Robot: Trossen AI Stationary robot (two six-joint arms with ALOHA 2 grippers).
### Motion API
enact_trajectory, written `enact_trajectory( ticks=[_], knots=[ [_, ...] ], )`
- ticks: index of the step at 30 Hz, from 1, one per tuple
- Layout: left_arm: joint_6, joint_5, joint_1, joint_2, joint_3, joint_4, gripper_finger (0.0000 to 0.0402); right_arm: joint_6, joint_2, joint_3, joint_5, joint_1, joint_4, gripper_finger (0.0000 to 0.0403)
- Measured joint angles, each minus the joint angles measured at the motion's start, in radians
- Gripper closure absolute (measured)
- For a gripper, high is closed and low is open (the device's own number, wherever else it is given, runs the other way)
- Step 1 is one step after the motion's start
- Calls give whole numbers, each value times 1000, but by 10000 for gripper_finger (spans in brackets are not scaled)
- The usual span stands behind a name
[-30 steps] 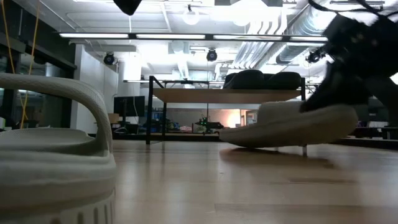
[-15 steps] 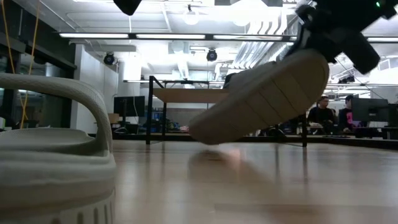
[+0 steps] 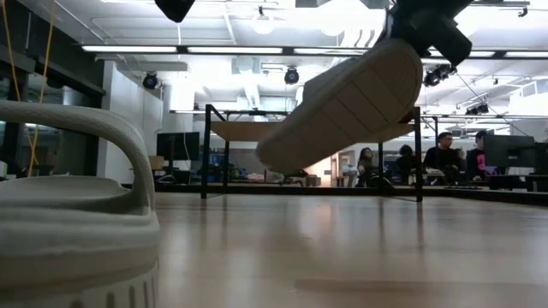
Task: Pick and place slides into the shelf
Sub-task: Put the right gray slide on the shelf
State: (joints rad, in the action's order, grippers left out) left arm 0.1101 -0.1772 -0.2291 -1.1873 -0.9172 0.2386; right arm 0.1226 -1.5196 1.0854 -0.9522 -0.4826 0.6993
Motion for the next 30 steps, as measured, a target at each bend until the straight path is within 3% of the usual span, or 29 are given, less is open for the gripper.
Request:
enact_trajectory(
  ticks=[7, 12, 24, 30],
  knots=[
    [-4, 0, 0, 0, 0, 8, 401, -10, 0, 32, 6, 4, 20, 403],
    [-99, -3, 0, -2, 0, 5, 401, -33, 0, 91, 36, 27, 27, 403],
    [-398, -174, 0, -84, 0, -14, 401, -105, 0, 193, 162, 121, 30, 403],
    [-454, -252, 0, -94, 0, -81, 401, -131, 0, 204, 206, 170, 23, 403]
  ],
)
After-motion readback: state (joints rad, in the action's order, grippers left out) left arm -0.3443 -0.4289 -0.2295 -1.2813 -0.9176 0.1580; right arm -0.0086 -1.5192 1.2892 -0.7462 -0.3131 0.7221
